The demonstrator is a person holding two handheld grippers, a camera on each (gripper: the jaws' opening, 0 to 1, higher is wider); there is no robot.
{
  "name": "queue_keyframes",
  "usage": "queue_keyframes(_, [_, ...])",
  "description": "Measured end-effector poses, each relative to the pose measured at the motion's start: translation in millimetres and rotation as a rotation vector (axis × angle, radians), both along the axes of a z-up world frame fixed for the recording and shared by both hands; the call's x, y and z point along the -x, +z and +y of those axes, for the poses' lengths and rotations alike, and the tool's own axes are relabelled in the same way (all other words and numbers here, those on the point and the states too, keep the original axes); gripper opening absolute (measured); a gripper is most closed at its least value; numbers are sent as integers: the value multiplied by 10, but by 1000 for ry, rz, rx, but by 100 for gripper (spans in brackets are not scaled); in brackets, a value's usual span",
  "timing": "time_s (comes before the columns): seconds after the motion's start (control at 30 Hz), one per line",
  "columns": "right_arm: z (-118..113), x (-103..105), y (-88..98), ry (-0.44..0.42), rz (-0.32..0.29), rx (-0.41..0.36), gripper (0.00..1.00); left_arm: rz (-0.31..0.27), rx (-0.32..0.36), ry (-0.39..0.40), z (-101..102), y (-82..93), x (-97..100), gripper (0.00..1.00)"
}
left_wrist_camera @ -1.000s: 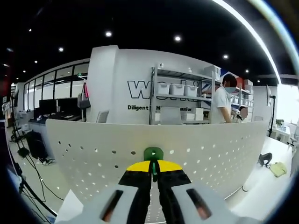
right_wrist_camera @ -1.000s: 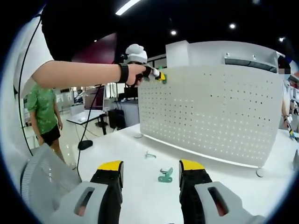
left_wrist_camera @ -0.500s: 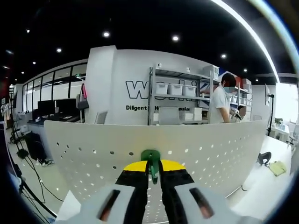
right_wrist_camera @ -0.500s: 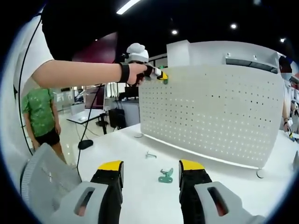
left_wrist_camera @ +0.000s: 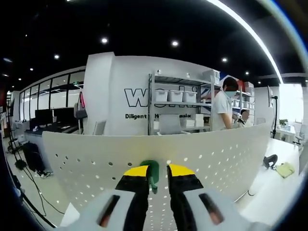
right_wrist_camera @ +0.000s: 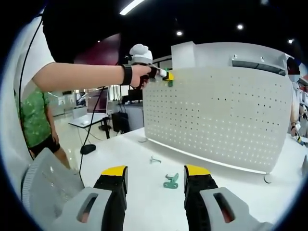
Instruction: Insert the hook assembly into the mounting plate slot until the hook locks in place.
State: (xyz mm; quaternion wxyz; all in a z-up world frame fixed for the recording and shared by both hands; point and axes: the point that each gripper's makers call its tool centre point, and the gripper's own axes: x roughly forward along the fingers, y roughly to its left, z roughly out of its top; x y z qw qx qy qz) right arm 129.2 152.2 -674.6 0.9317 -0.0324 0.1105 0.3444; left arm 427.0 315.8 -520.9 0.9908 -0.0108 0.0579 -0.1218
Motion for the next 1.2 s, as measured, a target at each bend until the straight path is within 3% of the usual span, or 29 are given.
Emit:
queue_keyframes(0.47, [17,-5,30,9,-6,13,47,-11,-19,-39,-3,-17,119,24])
queue_keyframes(0.83, [57,10,81,19,-9,37,47,-40,-36,-72,72,-3,387,29])
queue_keyframes(1.2, [238,115,103,47,-10,66,47,-14,-4,-103,160,-172,737,30])
